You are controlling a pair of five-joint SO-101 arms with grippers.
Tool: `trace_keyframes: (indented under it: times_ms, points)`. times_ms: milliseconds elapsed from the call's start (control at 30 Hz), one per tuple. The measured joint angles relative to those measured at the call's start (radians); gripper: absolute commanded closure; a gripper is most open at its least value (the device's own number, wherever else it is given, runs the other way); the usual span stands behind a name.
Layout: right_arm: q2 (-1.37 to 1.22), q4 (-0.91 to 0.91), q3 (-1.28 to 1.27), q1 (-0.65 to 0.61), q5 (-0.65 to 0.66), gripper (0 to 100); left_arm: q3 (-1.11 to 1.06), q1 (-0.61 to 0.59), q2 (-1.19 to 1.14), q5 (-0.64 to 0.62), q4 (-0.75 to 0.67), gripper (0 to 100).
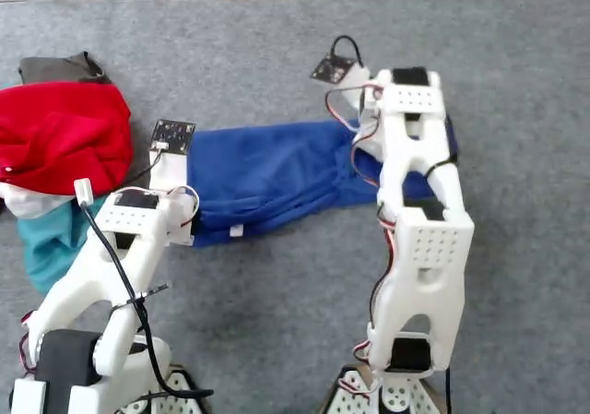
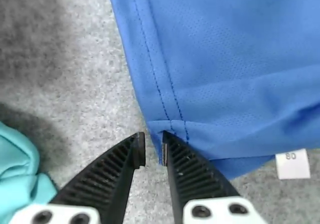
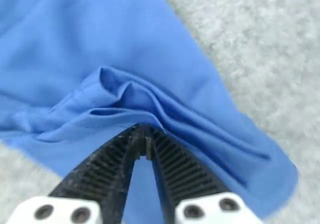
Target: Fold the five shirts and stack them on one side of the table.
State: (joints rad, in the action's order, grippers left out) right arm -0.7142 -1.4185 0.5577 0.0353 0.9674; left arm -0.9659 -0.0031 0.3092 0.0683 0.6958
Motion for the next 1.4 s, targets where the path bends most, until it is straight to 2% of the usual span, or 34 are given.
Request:
trace_keyframes:
  times_ms: [200,400,667,933,1033,1167,1267,1400]
  points:
    - [0.055,-0.195,0.209,0.046,0.018,98.3,0.0,0.0,0.0,0.0,0.0,92]
    - [-0.005,-0.144,0.241,0.152,0.014,98.3,0.0,0.0,0.0,0.0,0.0,92]
    - [-0.222,0.021,0.241,0.181,-0.14,98.3,0.0,0.0,0.0,0.0,0.0,92]
    - [-0.215,-0.173,0.522,0.209,-0.147,98.3,0.011,-0.002,0.0,0.0,0.023,92]
    - [-0.215,-0.235,0.643,0.212,-0.147,98.3,0.133,-0.003,0.0,-0.006,0.17,92]
    - [-0.215,-0.321,0.807,0.212,-0.18,98.3,0.41,-0.003,0.0,-0.006,0.47,91]
    - [-0.215,-0.334,0.913,0.227,-0.298,98.3,0.646,-0.003,-0.008,-0.006,0.678,91]
    - [-0.215,-0.336,0.976,0.29,-0.468,98.3,0.841,-0.003,-0.061,-0.023,0.802,85]
